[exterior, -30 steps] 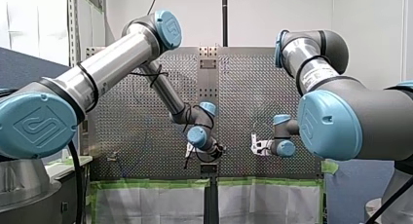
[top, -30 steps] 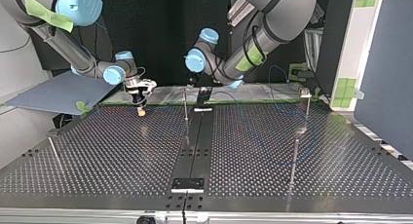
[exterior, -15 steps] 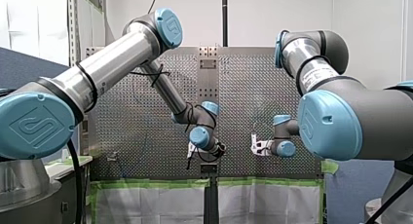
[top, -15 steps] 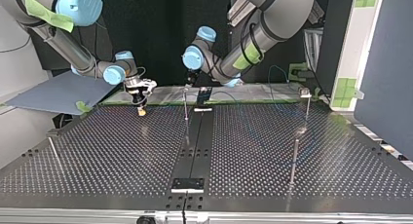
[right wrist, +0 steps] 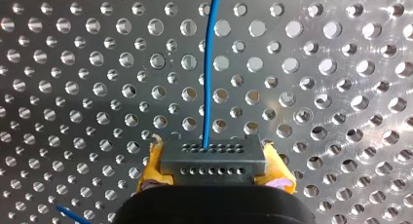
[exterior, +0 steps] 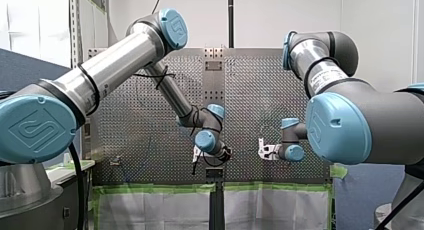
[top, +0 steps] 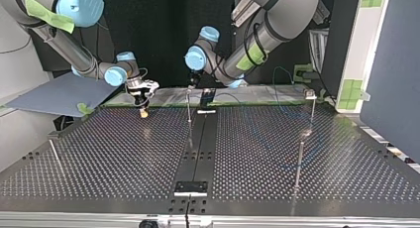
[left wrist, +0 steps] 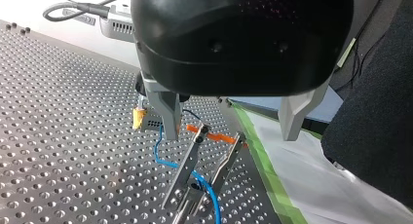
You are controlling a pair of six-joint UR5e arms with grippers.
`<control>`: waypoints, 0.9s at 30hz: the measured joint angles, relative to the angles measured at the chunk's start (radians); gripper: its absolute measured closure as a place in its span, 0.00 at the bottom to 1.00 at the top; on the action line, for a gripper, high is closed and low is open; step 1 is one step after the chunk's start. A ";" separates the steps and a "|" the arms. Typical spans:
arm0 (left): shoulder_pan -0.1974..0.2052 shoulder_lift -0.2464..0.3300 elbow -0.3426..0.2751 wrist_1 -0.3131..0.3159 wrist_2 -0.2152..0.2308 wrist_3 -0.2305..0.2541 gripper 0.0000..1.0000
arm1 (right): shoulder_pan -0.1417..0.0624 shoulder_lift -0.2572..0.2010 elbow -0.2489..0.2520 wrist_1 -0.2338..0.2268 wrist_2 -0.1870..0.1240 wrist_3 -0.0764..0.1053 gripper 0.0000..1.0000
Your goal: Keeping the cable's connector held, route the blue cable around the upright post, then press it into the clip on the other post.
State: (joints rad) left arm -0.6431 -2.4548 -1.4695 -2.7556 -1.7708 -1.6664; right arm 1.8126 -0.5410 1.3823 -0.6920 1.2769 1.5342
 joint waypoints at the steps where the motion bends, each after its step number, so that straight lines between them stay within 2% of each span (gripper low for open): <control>1: 0.000 0.000 0.000 -0.001 0.000 0.000 0.00 | 0.000 0.000 0.000 0.000 0.000 0.000 1.00; 7: -0.009 0.026 -0.021 0.005 -0.012 0.006 0.00 | -0.001 0.001 0.000 0.001 0.000 0.000 1.00; 13: -0.024 0.078 -0.071 0.050 -0.038 -0.006 0.00 | -0.003 0.002 0.000 0.000 0.000 0.000 1.00; 17: -0.027 0.112 -0.105 0.084 -0.059 -0.033 0.00 | -0.003 0.003 0.000 0.001 -0.002 0.000 1.00; 22: -0.031 0.161 -0.155 0.134 -0.058 -0.081 0.00 | -0.004 0.004 0.000 0.001 -0.003 0.000 1.00; 27: -0.056 0.203 -0.197 0.176 -0.079 -0.123 0.00 | -0.004 0.006 -0.001 0.000 -0.003 0.000 1.00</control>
State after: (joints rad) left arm -0.6994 -2.2516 -1.6664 -2.5800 -1.8502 -1.7889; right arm 1.8086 -0.5355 1.3817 -0.6918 1.2737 1.5343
